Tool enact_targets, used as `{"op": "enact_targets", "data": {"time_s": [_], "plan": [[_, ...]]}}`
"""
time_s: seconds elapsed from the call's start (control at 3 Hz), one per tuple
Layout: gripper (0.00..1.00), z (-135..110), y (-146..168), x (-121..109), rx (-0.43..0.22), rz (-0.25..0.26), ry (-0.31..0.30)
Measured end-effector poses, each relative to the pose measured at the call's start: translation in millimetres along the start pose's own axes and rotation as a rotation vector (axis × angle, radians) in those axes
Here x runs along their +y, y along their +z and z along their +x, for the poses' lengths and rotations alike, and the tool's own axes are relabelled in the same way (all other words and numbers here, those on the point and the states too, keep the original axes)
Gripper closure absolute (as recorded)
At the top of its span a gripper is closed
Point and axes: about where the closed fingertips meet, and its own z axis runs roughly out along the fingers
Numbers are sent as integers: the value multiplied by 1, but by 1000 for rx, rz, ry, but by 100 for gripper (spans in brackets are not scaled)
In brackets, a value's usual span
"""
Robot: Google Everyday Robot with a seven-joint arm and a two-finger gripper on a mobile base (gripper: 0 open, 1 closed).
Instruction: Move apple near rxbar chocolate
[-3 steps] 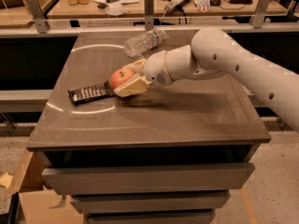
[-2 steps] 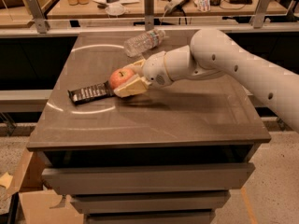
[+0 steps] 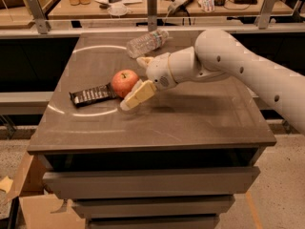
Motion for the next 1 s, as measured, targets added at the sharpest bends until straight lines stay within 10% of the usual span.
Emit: {"op": "enact_targets", "data": {"time_s": [0.33, 1.0], "plan": [[0, 11, -38, -8, 20, 51, 16], [0, 48, -235, -67, 204, 500, 85]]}}
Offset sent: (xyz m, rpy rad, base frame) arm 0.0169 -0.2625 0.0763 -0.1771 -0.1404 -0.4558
